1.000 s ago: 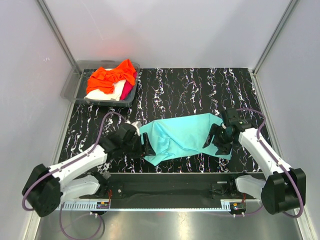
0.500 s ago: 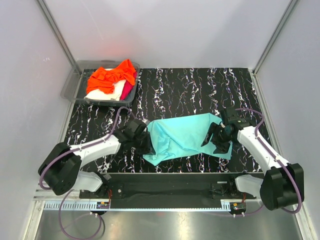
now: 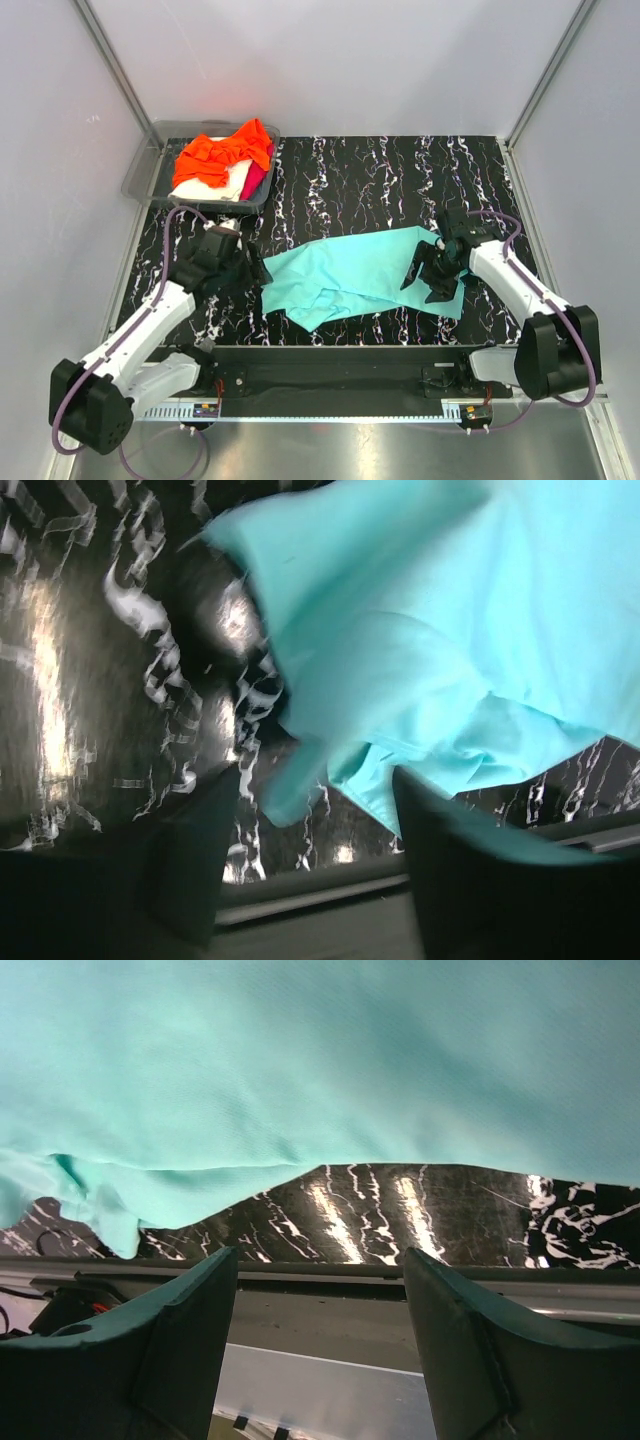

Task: Fold and stack the t-shirts
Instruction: Flatten the tshirt out

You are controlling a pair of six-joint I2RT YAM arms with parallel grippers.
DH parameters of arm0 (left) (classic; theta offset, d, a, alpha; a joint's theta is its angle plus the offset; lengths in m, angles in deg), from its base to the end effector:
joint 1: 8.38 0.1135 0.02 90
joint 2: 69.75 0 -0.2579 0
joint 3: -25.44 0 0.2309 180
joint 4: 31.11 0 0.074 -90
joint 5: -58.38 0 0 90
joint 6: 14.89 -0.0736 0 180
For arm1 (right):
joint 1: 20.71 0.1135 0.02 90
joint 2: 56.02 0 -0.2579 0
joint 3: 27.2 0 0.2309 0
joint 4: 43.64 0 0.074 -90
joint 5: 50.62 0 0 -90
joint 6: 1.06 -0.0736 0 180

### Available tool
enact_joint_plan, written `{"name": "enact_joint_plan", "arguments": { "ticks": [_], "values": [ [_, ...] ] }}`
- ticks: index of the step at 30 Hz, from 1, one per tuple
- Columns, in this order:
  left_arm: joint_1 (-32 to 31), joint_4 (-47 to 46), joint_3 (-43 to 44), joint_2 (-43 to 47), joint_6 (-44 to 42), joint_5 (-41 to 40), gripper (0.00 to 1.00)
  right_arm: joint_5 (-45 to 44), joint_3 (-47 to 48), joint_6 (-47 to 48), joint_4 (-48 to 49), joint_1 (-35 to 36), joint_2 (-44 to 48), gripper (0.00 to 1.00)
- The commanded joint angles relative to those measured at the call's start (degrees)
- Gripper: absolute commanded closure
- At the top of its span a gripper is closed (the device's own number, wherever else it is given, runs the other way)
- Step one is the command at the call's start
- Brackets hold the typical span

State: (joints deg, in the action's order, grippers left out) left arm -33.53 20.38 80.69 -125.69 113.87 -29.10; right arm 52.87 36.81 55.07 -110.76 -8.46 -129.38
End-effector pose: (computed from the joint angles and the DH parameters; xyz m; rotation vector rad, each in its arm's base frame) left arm 0.1769 -0.0866 0.2078 -0.2838 2.5411 -0.5113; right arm 0.1997 0.0609 0.1816 0.5181 2.9365 0.4630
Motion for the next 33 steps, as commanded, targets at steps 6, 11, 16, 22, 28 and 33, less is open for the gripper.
{"name": "enact_joint_plan", "arguments": {
  "ticks": [6, 11, 16, 22, 28, 33],
  "values": [
    [2.21, 3.66, 1.31, 4.34, 1.32, 3.98, 0.21, 3.11, 3.52, 2.23, 1.43, -0.3, -1.69, 0.26],
    [2.21, -0.04, -3.7, 1.2, 1.49, 13.2, 0.19, 4.26, 2.99, 2.58, 2.83, -0.3, -2.83, 0.26],
    [2.21, -2.67, -4.24, -0.57, 0.26, 10.05, 0.21, 4.87, 3.08, 2.49, 4.15, -0.3, -4.68, 0.26],
    [-0.15, -2.4, -6.51, 6.68, 4.3, 8.38, 0.57, 6.72, 3.43, 1.17, 4.77, -0.39, -4.07, 0.26],
    [-0.43, -6.09, -9.95, 4.1, 4.04, 6.27, 0.31, 6.81, 2.73, 0.82, 7.49, -0.47, -7.31, 0.28],
    [-0.25, -9.35, -7.93, -5.56, 0.71, 5.74, 0.41, 6.72, 4.49, 1.08, 8.72, -0.56, -11.62, 0.32]
  ]
}}
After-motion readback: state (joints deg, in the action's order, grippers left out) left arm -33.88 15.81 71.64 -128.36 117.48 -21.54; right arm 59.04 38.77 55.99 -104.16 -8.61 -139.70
